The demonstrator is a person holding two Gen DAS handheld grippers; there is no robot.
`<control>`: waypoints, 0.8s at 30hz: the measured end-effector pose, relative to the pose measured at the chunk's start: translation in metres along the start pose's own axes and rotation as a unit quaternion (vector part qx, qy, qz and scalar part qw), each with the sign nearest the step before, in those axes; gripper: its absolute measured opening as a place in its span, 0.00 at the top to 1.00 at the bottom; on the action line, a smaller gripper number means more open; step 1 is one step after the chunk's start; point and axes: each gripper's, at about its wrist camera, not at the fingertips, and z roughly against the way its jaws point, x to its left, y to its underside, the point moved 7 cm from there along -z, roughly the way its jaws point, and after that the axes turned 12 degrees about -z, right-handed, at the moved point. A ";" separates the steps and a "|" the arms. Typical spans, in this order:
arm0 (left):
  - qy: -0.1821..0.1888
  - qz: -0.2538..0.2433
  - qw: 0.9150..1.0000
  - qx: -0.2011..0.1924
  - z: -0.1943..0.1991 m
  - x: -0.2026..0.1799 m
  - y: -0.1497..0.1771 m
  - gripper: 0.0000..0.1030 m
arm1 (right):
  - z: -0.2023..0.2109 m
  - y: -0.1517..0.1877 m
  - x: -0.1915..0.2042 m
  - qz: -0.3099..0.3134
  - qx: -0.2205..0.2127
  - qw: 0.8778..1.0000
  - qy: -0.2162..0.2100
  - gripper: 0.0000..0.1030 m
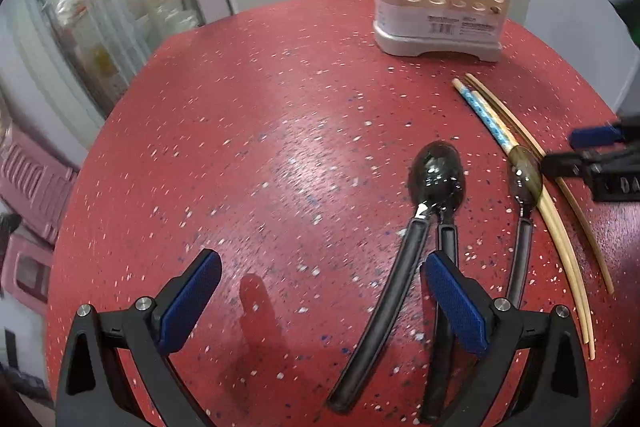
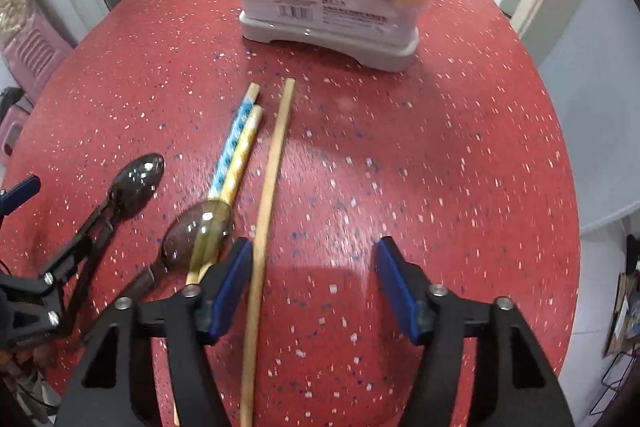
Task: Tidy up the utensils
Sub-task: 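Grasp a wooden chopstick with the right tool while the left tool grasps a brown spoon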
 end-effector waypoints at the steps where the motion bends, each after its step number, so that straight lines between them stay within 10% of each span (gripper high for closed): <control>1: 0.000 -0.006 1.000 0.001 -0.001 -0.002 -0.002 0.00 | -0.002 -0.004 0.002 0.004 0.003 1.000 0.001 0.40; 11: 0.043 -0.045 0.998 0.015 -0.006 -0.018 -0.026 0.00 | -0.019 -0.038 0.024 0.032 0.044 0.999 -0.007 0.45; 17: 0.083 -0.075 0.993 0.024 -0.004 -0.035 -0.038 0.28 | -0.019 -0.044 0.040 0.057 0.051 0.997 -0.015 0.65; 21: 0.108 -0.102 0.989 0.024 0.001 -0.053 -0.040 0.63 | -0.018 -0.043 0.049 0.069 0.053 0.996 -0.022 0.91; 24: 0.094 -0.103 0.990 0.019 0.005 -0.056 -0.039 0.65 | -0.018 -0.042 0.053 0.075 0.044 0.996 -0.024 0.94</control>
